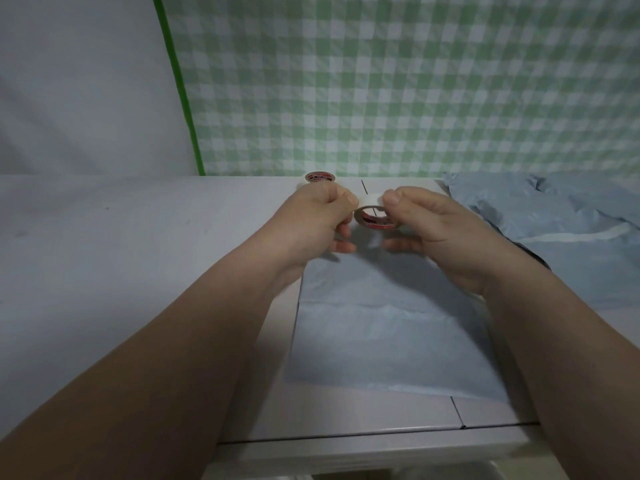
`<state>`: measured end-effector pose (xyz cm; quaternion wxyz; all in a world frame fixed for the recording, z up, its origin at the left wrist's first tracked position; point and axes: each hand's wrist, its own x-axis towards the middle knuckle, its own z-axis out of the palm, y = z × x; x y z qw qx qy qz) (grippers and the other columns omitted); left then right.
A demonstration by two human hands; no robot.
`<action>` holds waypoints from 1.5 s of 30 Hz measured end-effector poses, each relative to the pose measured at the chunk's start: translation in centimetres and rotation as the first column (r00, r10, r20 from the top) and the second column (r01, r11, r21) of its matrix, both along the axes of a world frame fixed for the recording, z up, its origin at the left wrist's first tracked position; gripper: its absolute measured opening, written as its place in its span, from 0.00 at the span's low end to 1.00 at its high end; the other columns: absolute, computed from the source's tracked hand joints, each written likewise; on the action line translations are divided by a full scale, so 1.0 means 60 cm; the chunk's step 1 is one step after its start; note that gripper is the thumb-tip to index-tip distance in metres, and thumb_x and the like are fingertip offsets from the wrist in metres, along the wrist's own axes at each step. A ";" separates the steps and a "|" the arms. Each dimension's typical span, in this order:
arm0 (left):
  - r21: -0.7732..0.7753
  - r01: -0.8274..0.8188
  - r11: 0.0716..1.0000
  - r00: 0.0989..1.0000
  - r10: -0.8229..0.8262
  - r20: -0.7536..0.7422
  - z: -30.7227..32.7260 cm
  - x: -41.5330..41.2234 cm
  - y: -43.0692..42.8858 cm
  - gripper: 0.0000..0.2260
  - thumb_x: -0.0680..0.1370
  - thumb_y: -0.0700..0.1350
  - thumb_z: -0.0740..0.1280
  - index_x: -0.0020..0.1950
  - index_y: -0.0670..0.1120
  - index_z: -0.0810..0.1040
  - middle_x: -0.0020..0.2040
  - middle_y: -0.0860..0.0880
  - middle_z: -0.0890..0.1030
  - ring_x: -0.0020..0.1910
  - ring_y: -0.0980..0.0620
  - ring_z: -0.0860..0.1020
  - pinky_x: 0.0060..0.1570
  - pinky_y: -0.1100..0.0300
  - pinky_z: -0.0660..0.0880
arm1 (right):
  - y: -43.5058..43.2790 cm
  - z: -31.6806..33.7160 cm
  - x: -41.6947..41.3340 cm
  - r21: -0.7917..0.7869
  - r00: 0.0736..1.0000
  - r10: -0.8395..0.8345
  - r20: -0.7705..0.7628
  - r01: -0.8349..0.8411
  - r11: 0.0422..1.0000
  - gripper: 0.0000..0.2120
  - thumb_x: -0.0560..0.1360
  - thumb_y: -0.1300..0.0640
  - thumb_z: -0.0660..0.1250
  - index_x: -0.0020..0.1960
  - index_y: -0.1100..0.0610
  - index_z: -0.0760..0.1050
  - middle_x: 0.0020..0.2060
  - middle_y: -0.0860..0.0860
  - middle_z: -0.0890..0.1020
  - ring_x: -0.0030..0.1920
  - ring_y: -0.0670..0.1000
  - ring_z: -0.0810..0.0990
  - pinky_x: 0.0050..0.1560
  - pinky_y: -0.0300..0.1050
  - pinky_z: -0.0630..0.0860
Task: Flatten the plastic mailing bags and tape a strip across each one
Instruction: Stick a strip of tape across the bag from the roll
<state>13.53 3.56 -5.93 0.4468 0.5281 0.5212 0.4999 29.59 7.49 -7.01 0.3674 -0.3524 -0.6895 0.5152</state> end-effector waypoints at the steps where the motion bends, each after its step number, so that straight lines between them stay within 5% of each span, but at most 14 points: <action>1: -0.024 0.021 0.999 0.998 -0.019 0.058 0.003 0.002 -0.003 0.11 0.81 0.38 0.60 0.38 0.44 0.72 0.35 0.48 0.71 0.31 0.56 0.70 0.33 0.62 0.77 | 0.001 0.002 0.000 0.012 1.000 -0.019 -0.017 0.019 1.000 0.23 0.69 0.42 0.66 0.49 0.63 0.76 0.41 0.52 0.79 0.44 0.48 0.77 0.49 0.46 0.77; 4: -0.067 0.060 0.996 0.973 -0.044 0.226 0.010 0.003 -0.009 0.11 0.80 0.36 0.61 0.38 0.43 0.72 0.32 0.48 0.72 0.28 0.56 0.70 0.28 0.64 0.75 | 0.005 0.008 0.001 0.071 0.997 -0.053 -0.050 0.056 0.996 0.25 0.66 0.39 0.73 0.42 0.62 0.78 0.37 0.56 0.75 0.41 0.53 0.73 0.48 0.47 0.70; 9: -0.068 0.071 0.995 0.944 -0.045 0.328 0.018 -0.001 -0.015 0.08 0.80 0.36 0.61 0.41 0.41 0.73 0.32 0.48 0.73 0.28 0.55 0.70 0.27 0.65 0.73 | 0.009 0.008 0.003 0.151 0.996 -0.093 0.019 0.089 0.984 0.17 0.69 0.46 0.68 0.26 0.53 0.71 0.26 0.47 0.72 0.30 0.44 0.67 0.34 0.35 0.63; 14: -0.046 0.063 0.997 0.941 -0.044 0.336 0.022 -0.008 -0.016 0.07 0.80 0.37 0.60 0.42 0.41 0.73 0.31 0.48 0.73 0.28 0.56 0.71 0.28 0.64 0.74 | 0.010 0.003 0.000 0.214 0.973 -0.225 0.052 0.209 0.954 0.23 0.70 0.48 0.73 0.28 0.59 0.66 0.25 0.50 0.65 0.26 0.45 0.63 0.27 0.34 0.61; 18: -0.123 0.002 0.992 0.938 0.041 0.345 0.019 -0.018 -0.012 0.05 0.80 0.38 0.61 0.44 0.43 0.72 0.31 0.49 0.73 0.27 0.55 0.70 0.26 0.63 0.72 | 0.013 0.009 0.007 0.103 0.983 -0.176 -0.049 0.180 0.978 0.22 0.70 0.40 0.65 0.24 0.54 0.70 0.25 0.48 0.70 0.31 0.49 0.64 0.36 0.42 0.61; 21: -0.187 -0.016 0.982 0.945 0.076 0.318 0.015 -0.023 -0.009 0.07 0.79 0.38 0.61 0.42 0.44 0.72 0.30 0.49 0.73 0.27 0.55 0.70 0.25 0.64 0.72 | 0.014 0.010 0.008 0.051 0.982 -0.124 -0.145 0.133 0.990 0.18 0.69 0.46 0.65 0.24 0.52 0.70 0.24 0.47 0.70 0.30 0.48 0.65 0.36 0.43 0.60; 29: -0.119 -0.024 0.993 0.974 0.050 0.220 0.018 -0.037 -0.022 0.06 0.78 0.37 0.61 0.42 0.42 0.73 0.32 0.48 0.73 0.28 0.54 0.70 0.26 0.65 0.72 | 0.006 0.004 0.007 0.146 0.987 -0.157 0.013 0.154 0.977 0.21 0.73 0.58 0.70 0.25 0.59 0.64 0.21 0.46 0.64 0.24 0.43 0.65 0.28 0.32 0.64; 34: -0.186 -0.004 0.983 0.985 0.036 0.169 0.008 -0.043 -0.050 0.09 0.79 0.37 0.62 0.39 0.41 0.73 0.32 0.46 0.74 0.26 0.54 0.74 0.26 0.63 0.76 | -0.012 0.014 0.017 0.116 0.992 -0.097 0.076 0.088 0.989 0.21 0.66 0.51 0.70 0.21 0.54 0.64 0.21 0.48 0.62 0.28 0.49 0.60 0.36 0.46 0.55; 40: -0.272 0.086 0.959 0.957 -0.004 0.288 -0.012 -0.037 -0.084 0.07 0.80 0.38 0.61 0.42 0.40 0.72 0.35 0.42 0.78 0.28 0.49 0.80 0.31 0.58 0.80 | -0.057 0.022 0.015 0.004 0.997 -0.051 -0.050 0.051 0.999 0.22 0.64 0.52 0.74 0.21 0.52 0.64 0.20 0.46 0.62 0.24 0.44 0.61 0.34 0.39 0.60; 45: -0.302 0.065 0.951 0.982 -0.007 0.187 -0.026 -0.034 -0.097 0.08 0.81 0.39 0.59 0.43 0.41 0.71 0.39 0.40 0.79 0.32 0.48 0.81 0.37 0.57 0.81 | -0.093 -0.013 0.003 -0.065 0.987 -0.140 -0.085 0.135 0.989 0.23 0.62 0.52 0.75 0.23 0.52 0.61 0.22 0.48 0.61 0.25 0.47 0.60 0.33 0.44 0.58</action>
